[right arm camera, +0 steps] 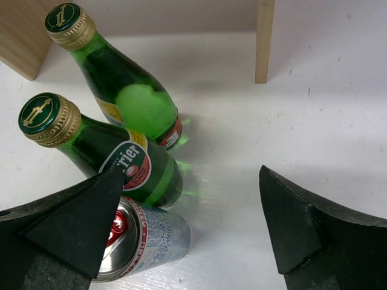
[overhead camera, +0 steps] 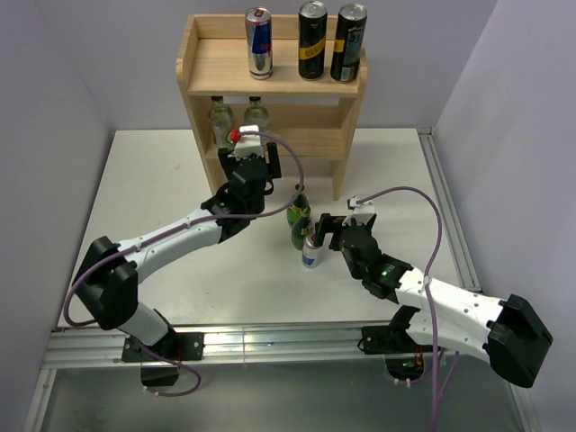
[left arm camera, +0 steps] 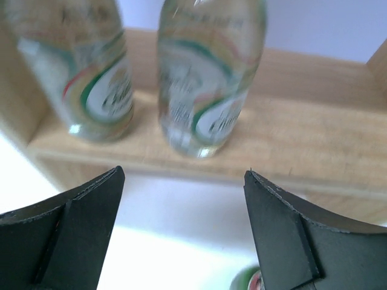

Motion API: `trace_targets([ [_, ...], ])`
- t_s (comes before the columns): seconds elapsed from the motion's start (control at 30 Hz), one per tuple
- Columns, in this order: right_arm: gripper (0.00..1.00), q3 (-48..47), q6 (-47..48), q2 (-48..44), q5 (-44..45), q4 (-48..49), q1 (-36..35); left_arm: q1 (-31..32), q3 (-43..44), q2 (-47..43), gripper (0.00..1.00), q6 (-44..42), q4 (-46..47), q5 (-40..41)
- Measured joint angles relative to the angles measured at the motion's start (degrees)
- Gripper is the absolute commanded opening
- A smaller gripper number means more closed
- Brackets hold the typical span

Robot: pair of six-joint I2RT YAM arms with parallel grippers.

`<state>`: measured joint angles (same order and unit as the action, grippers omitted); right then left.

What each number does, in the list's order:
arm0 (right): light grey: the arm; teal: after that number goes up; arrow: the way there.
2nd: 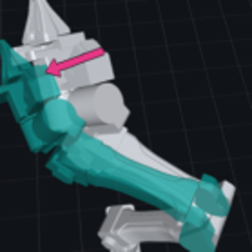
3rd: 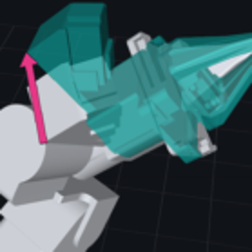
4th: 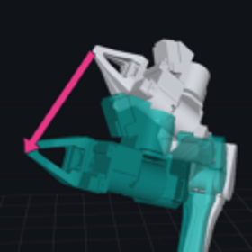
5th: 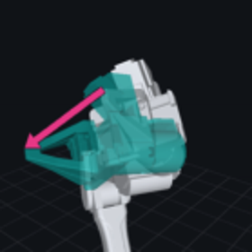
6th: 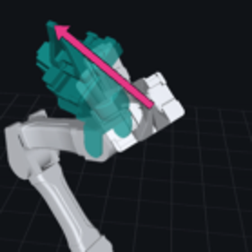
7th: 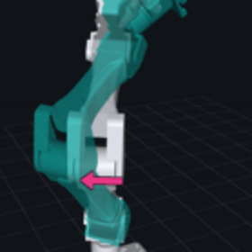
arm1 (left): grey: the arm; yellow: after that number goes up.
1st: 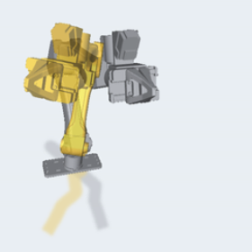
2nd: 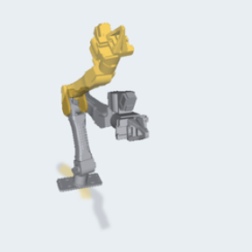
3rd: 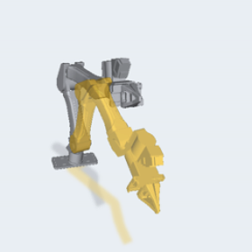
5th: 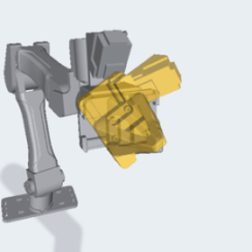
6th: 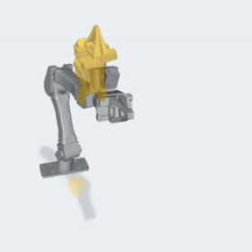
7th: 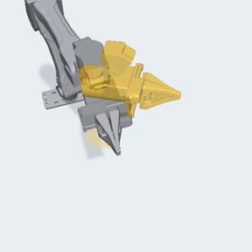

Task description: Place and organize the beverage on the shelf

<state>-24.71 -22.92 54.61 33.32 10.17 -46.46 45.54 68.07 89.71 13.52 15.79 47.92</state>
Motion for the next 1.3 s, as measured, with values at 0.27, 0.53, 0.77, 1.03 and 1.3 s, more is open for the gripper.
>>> trace_targets([
  [0.27, 1.0, 0.1, 0.0, -0.2, 0.0, 0.0, 0.0, 5.5, -13.2, -13.0, 0.85, 8.9, -8.3, -0.1],
  [0.53, 1.0, 0.7, 0.0, -0.5, 0.5, -0.2, 0.0, 20.2, -24.9, -24.6, 0.9, 16.4, -14.5, -3.9],
  [0.77, 1.0, 2.2, -2.0, -4.3, 5.6, -0.9, 0.0, 30.4, -34.1, -27.1, 0.9, 18.6, -10.6, -10.0],
  [1.03, 1.0, 6.0, -7.4, -14.6, 15.7, -2.8, 0.0, 34.8, -35.9, -16.1, 0.9, 18.6, 1.7, -10.6],
  [1.3, 1.0, 6.3, -9.4, -15.0, 19.7, -5.0, 0.0, 36.7, -31.3, -2.4, 0.9, 17.4, 9.9, -9.0],
])
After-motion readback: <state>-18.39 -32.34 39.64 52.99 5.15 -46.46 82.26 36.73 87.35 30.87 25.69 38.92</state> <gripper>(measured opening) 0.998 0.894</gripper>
